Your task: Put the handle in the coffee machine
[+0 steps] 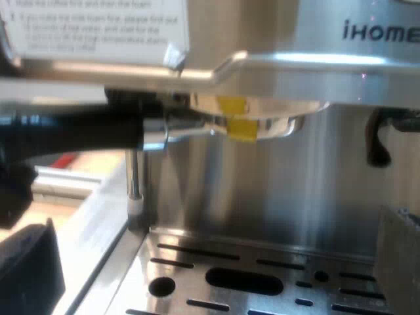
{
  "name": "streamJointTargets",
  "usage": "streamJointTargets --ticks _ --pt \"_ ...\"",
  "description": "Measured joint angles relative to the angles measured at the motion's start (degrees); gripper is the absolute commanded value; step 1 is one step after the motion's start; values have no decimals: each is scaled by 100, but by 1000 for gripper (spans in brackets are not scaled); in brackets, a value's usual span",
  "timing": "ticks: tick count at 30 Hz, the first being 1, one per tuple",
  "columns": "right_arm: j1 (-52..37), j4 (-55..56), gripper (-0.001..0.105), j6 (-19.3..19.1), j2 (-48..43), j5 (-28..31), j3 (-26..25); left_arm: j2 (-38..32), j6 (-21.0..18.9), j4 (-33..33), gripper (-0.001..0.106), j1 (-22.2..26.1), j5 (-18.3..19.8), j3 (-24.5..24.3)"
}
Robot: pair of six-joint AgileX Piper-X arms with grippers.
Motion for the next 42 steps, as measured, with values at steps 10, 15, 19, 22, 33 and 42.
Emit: streamJointTargets --ticks 10,15,19,22,33,42 --pt "-515 436 45 -190 0 -782 0 0 0 34 0 0 0 1" --pt "-944 436 45 -190 259 -1397 0 0 -13 34 0 0 0 1" --pt "-1140 12 45 -190 631 -1584 0 0 -24 46 0 0 0 1" --pt "-1199 -592 44 -190 944 -1600 0 0 -23 46 0 0 0 1" --pt "-1392 -1790 44 -210 1778 -1581 -355 0 -38 46 0 0 0 1" --pt "-1406 -1864 45 -285 2199 -1277 -972 0 -38 123 0 0 0 -24"
